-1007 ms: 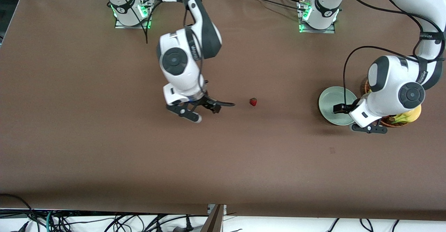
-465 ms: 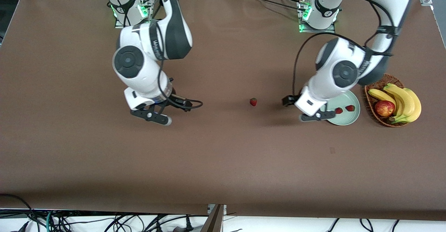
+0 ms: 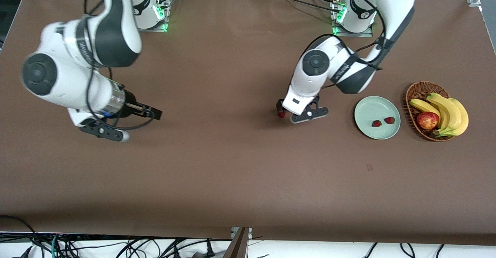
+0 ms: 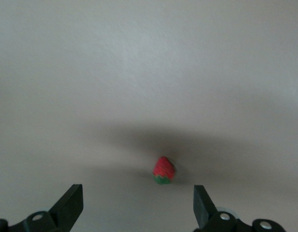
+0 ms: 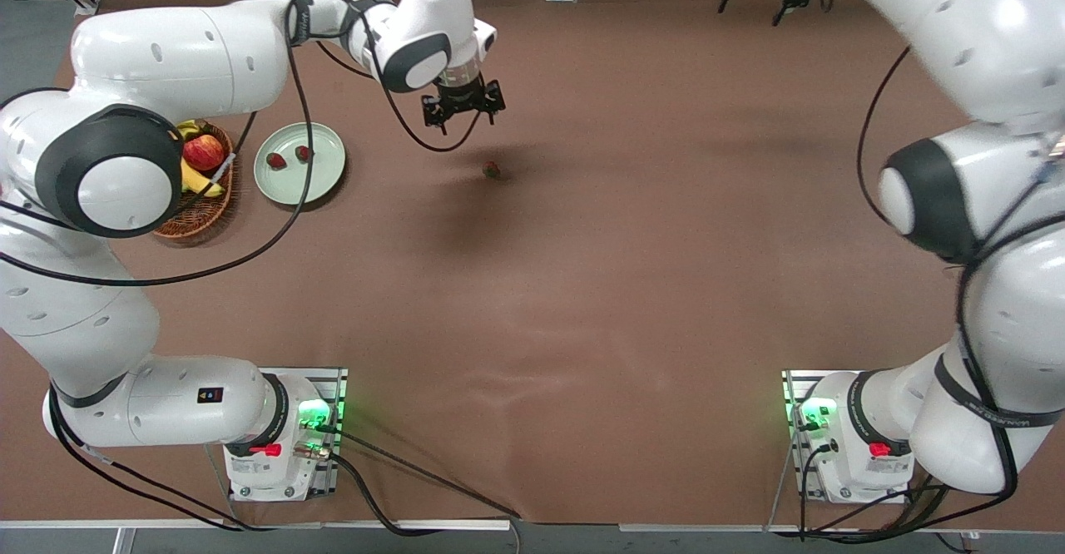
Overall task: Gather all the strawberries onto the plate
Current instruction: 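Reach the left gripper to the third strawberry while the right arm returns, then grasp the third strawberry with the left gripper, then carry the third strawberry onto the plate and open the left gripper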
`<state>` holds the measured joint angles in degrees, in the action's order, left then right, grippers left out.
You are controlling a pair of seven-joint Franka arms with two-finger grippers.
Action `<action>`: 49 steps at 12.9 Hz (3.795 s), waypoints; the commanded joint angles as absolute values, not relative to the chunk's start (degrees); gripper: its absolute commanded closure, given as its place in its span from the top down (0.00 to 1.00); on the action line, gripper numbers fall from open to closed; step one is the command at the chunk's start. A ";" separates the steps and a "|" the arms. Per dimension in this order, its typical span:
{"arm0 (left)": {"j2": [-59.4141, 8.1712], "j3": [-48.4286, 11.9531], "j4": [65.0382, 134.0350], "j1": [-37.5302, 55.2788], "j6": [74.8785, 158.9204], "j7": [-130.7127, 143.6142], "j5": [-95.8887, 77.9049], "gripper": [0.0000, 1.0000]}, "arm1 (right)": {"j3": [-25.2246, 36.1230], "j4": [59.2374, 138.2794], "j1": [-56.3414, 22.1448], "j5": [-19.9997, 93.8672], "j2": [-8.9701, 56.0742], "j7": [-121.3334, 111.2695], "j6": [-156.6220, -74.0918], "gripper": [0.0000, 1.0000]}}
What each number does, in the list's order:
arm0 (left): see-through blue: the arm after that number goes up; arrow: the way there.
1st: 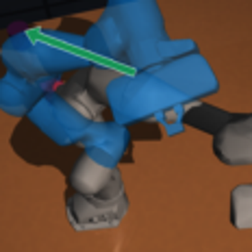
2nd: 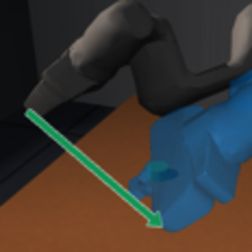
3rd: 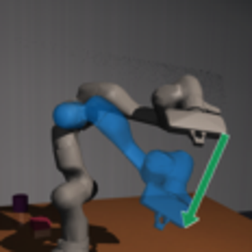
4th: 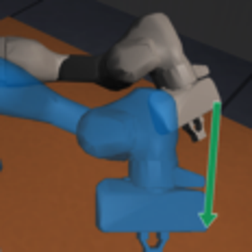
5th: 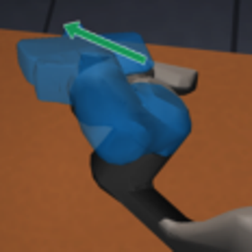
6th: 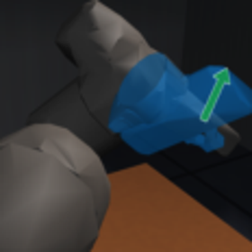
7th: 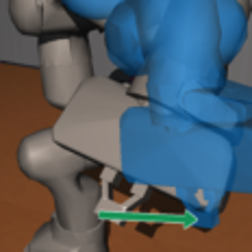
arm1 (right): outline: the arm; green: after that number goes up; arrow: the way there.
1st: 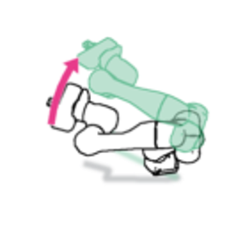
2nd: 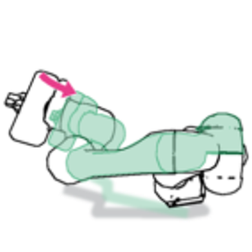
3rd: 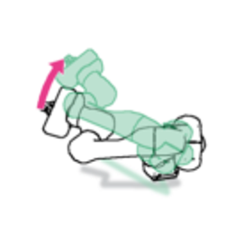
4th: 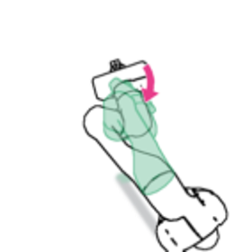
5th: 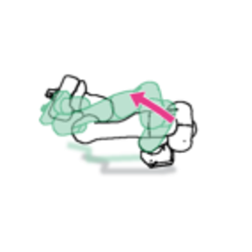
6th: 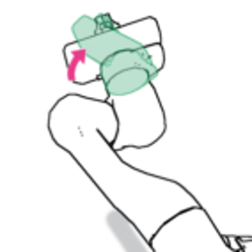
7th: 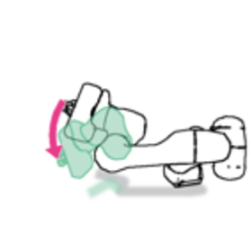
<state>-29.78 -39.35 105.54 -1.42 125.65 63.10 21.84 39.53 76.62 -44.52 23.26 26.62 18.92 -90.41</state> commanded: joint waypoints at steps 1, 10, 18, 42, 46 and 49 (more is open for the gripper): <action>-31.72 -39.38 104.50 1.92 125.60 69.06 25.48 1.00 | 25.87 81.81 -33.87 15.92 16.02 18.37 -90.00 1.00; -42.45 -38.14 105.12 2.37 132.63 74.97 34.54 0.93 | 6.94 87.01 -12.30 5.20 4.57 11.70 -84.99 1.00; -42.37 -38.14 104.41 1.41 132.36 75.67 33.84 0.07 | 6.77 86.40 -12.57 0.63 4.48 2.46 -84.46 1.00; -20.83 -1.50 123.39 -0.18 136.31 -0.70 -3.16 0.05 | 7.47 84.73 -12.57 0.88 4.92 3.34 -85.17 1.00; -21.62 -1.32 123.31 -0.18 136.06 -2.54 -3.16 0.51 | 7.47 84.81 -12.39 0.88 4.92 3.34 -85.17 1.00; -20.49 -0.53 119.29 0.52 131.60 -4.48 -2.64 1.00 | 7.56 84.81 -12.30 0.88 5.01 3.34 -85.17 1.00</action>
